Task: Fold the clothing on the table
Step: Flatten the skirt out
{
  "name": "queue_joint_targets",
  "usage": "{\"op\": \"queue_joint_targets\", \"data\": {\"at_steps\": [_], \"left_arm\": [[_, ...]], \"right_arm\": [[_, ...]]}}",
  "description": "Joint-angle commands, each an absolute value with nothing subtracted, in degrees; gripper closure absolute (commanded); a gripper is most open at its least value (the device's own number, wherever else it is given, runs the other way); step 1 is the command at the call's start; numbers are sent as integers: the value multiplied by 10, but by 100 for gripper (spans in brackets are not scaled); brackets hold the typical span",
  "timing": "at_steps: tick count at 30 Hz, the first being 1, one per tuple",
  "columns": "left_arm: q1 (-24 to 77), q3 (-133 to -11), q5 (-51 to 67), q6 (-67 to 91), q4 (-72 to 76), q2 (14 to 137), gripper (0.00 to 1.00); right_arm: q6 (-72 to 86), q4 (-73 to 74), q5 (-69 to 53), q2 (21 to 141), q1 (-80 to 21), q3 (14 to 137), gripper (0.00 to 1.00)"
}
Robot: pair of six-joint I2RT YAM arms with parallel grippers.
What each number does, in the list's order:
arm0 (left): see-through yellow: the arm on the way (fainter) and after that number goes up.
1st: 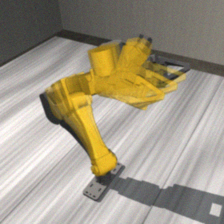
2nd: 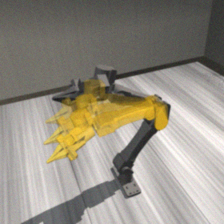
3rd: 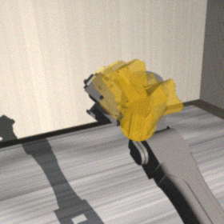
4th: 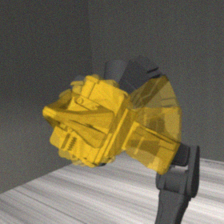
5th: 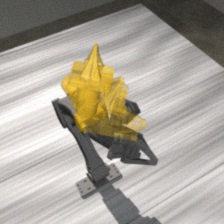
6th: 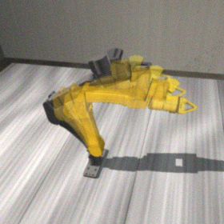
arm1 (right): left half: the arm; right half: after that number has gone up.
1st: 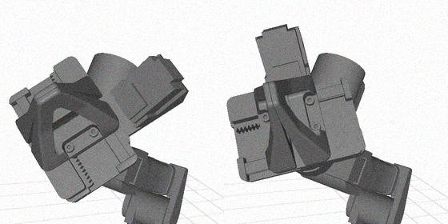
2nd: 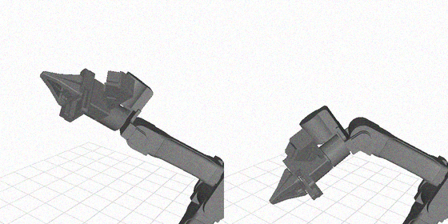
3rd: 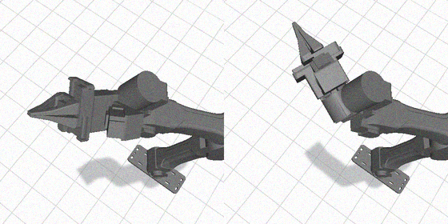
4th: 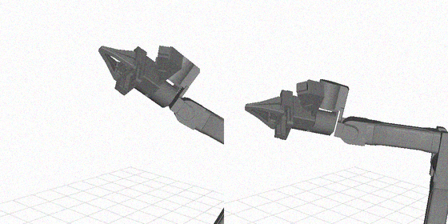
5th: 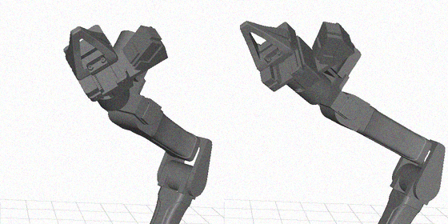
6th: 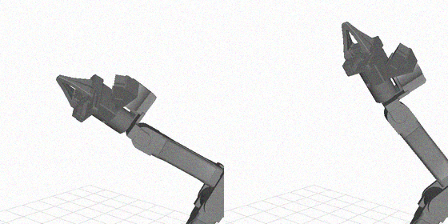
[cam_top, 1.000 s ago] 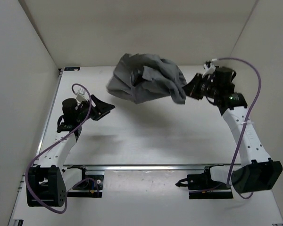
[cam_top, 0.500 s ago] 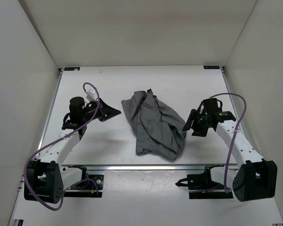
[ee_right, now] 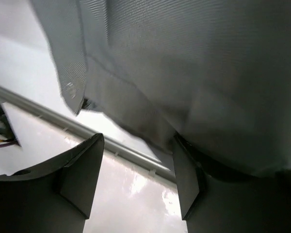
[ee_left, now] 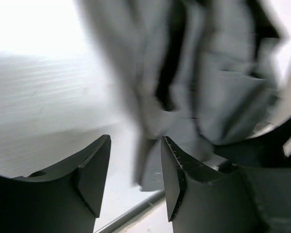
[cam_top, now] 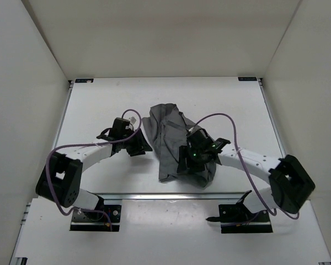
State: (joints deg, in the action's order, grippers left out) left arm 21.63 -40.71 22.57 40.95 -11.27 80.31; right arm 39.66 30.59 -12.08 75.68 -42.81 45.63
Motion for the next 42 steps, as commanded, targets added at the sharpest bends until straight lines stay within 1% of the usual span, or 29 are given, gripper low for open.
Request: {"op": "queue_joint_targets", "data": {"at_steps": [1, 4, 6, 9, 10, 11, 12, 13, 14, 15, 16, 17, 19, 21, 23, 24, 25, 26, 28, 29, 32, 34, 37, 39, 40, 42], "left_arm": [[248, -439, 166, 416, -126, 829, 44], [262, -444, 162, 438, -100, 867, 40], [271, -451, 169, 452, -87, 891, 40], [295, -462, 149, 483, -58, 905, 40], [299, -462, 145, 494, -44, 911, 40], [301, -470, 146, 498, -33, 924, 40], [303, -474, 149, 504, -30, 927, 41], [301, -488, 150, 504, -34, 950, 43], [306, -495, 157, 505, -32, 967, 50], [301, -507, 162, 510, -32, 982, 59], [302, -509, 171, 519, -19, 989, 82], [306, -507, 177, 524, -5, 992, 100], [300, -511, 171, 530, 10, 994, 100], [298, -526, 160, 507, -25, 998, 100], [283, -535, 148, 483, -54, 989, 100], [271, -530, 150, 477, -59, 990, 100], [249, -524, 155, 469, -61, 975, 100], [249, -520, 155, 469, -63, 970, 100], [229, -511, 156, 454, -74, 951, 100], [229, -508, 154, 447, -82, 939, 100], [215, -498, 163, 427, -93, 907, 100], [207, -490, 184, 428, -83, 885, 100], [188, -520, 213, 436, -63, 874, 100], [174, -608, 230, 438, -66, 893, 100], [171, -640, 237, 427, -81, 900, 100], [155, -768, 248, 405, -150, 929, 100]], "right_arm": [[435, 243, -110, 817, -452, 474, 44], [432, 243, -111, 878, -463, 498, 43], [432, 245, -115, 907, -470, 505, 43], [428, 250, -122, 930, -477, 508, 43], [429, 246, -125, 939, -476, 511, 49], [421, 249, -126, 947, -477, 514, 62], [420, 255, -127, 953, -478, 518, 68], [411, 257, -129, 956, -476, 520, 81], [409, 256, -134, 959, -478, 523, 100], [405, 257, -141, 961, -481, 524, 100], [396, 261, -145, 956, -481, 524, 100], [389, 271, -152, 955, -476, 528, 100], [367, 293, -147, 931, -470, 533, 100], [339, 310, -147, 888, -454, 531, 100], [317, 343, -156, 809, -418, 519, 99], [314, 348, -169, 793, -381, 512, 100], [304, 354, -204, 732, -314, 485, 100], [297, 359, -205, 711, -314, 472, 100], [282, 352, -260, 659, -214, 433, 100], [268, 355, -271, 634, -189, 412, 100], [222, 392, -287, 613, -86, 384, 100], [203, 395, -285, 608, -68, 381, 100], [196, 361, -279, 638, -40, 427, 100], [193, 354, -293, 709, -31, 539, 100], [197, 352, -303, 726, -24, 572, 100], [191, 366, -296, 784, -29, 712, 100]]}}
